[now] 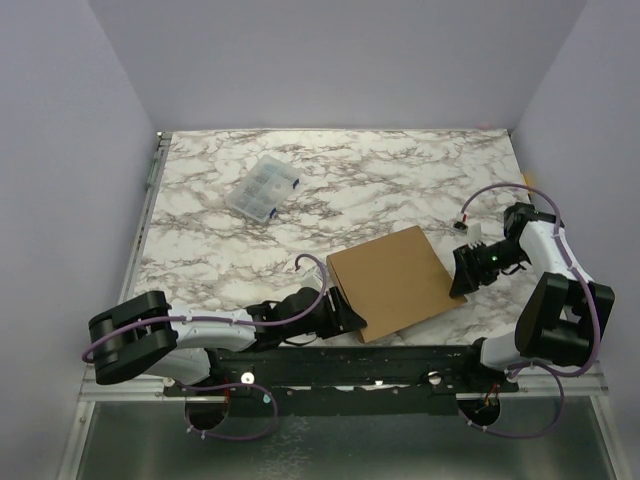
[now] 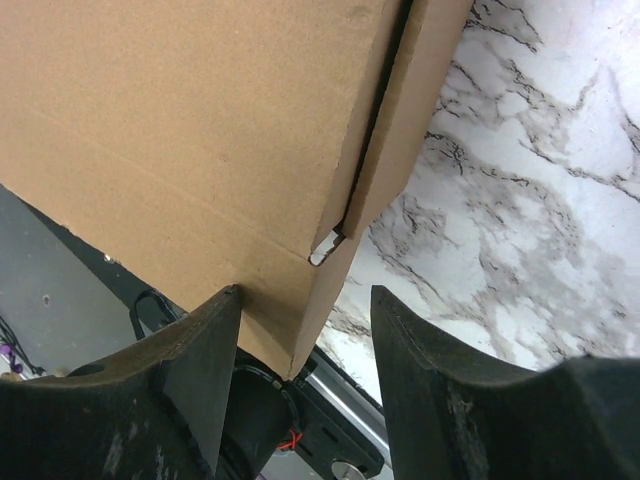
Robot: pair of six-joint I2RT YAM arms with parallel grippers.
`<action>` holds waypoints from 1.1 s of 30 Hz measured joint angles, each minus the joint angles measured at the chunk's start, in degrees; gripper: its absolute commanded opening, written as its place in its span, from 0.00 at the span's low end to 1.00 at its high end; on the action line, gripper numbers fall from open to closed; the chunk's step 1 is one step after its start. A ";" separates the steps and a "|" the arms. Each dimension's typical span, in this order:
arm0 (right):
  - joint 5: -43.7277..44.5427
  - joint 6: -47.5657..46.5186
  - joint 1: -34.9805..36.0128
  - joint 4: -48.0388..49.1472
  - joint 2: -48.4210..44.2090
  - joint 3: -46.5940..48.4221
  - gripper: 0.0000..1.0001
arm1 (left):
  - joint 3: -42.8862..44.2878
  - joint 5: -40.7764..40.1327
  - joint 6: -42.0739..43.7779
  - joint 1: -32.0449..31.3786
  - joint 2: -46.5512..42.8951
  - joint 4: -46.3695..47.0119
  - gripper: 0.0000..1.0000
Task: Fold the paper box
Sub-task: Close the paper box at the center of the board.
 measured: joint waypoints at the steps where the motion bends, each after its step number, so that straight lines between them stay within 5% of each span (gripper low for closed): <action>1: 0.20 0.02 0.00 0.35 -0.11 -0.22 0.56 | 0.00 0.00 -0.02 0.00 0.04 0.04 0.51; 15: -0.72 -5.25 0.00 -0.11 -6.93 6.49 0.89 | 0.04 0.04 2.60 0.02 -2.64 -1.53 0.63; 20: -10.88 -20.50 0.22 -5.35 -12.24 9.62 1.00 | 2.23 0.79 6.47 1.03 -9.49 -8.13 0.67; 27: -20.92 -52.72 2.25 -9.49 -26.75 -6.36 1.00 | 7.80 4.13 16.00 12.33 -15.67 -17.79 0.74; 33: -24.50 -65.57 2.29 -6.05 -32.52 -15.61 1.00 | 19.91 6.82 30.10 24.92 -3.61 -21.20 0.73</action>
